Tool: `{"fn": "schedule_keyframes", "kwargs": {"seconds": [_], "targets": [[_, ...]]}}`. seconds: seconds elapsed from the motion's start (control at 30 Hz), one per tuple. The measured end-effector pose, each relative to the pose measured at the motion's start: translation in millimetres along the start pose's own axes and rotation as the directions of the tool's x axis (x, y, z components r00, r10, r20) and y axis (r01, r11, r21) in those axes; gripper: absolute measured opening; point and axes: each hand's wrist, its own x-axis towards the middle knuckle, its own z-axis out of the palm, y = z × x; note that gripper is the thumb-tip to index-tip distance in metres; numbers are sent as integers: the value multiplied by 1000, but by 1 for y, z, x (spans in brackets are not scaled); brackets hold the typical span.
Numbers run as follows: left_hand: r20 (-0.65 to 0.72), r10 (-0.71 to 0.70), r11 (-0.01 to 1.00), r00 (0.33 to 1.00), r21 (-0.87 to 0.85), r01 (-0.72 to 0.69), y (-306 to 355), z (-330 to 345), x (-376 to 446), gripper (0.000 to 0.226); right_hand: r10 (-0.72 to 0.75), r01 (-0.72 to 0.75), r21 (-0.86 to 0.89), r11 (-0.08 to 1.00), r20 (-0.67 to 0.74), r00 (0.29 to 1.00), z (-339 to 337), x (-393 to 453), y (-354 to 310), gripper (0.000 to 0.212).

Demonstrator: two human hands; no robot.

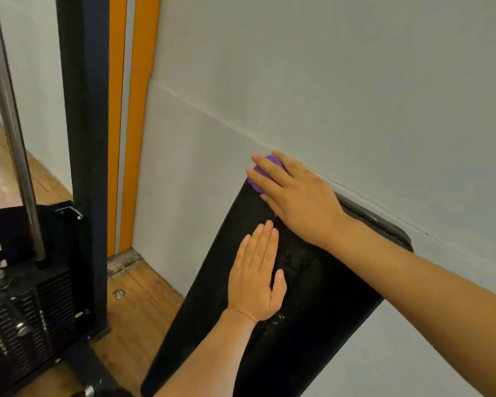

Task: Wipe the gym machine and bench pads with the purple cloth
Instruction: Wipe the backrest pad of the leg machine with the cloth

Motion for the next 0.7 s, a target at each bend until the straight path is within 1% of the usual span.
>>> {"fn": "schedule_keyframes", "kwargs": {"seconds": [0.07,0.13,0.17,0.23,0.33,0.37,0.43,0.47,0.5,0.53,0.57,0.63,0.7], "targets": [[4,7,1000,1000,21,-7,-1,1,-1,61,69,-71,-51,996,-50,996,4,-59,4,51],[4,15,1000,1000,26,-16,-2,2,-1,60,121,-129,-65,990,-107,987,8,-119,-1,53],[-2,22,999,1000,26,-22,-2,2,-1,60,146,-155,-72,985,-121,982,11,-141,-7,57],[-20,28,999,999,30,-27,-2,3,-1,62,174,-185,-88,979,-123,977,17,-159,-18,66],[-28,22,1000,999,21,-21,-2,4,-1,63,196,-209,-70,975,-164,967,20,-127,-21,62],[-28,22,1000,999,18,-21,-2,4,-1,63,228,-243,-55,969,-191,955,17,-108,-19,60],[-30,20,1000,999,18,-19,-2,3,-1,63,363,-368,23,929,-237,901,10,-71,-16,57],[-33,17,1000,999,20,-16,-1,3,-1,64,424,-423,59,904,-242,872,8,-60,-18,59],[-36,17,1000,999,23,-16,0,3,0,64,452,-447,79,891,-251,856,9,-59,-22,63],[-37,20,1000,999,25,-19,0,3,0,63,447,-443,78,893,-266,854,14,-68,-27,67],[-40,24,999,999,27,-22,0,3,-1,63,415,-413,66,908,-272,868,22,-85,-36,70],[-56,33,999,998,36,-31,-1,4,-1,63,334,-344,8,939,-264,905,42,-139,-59,75],[-60,31,999,998,27,-30,-2,6,-1,64,311,-330,-43,943,-239,920,63,-193,-82,81]]}}
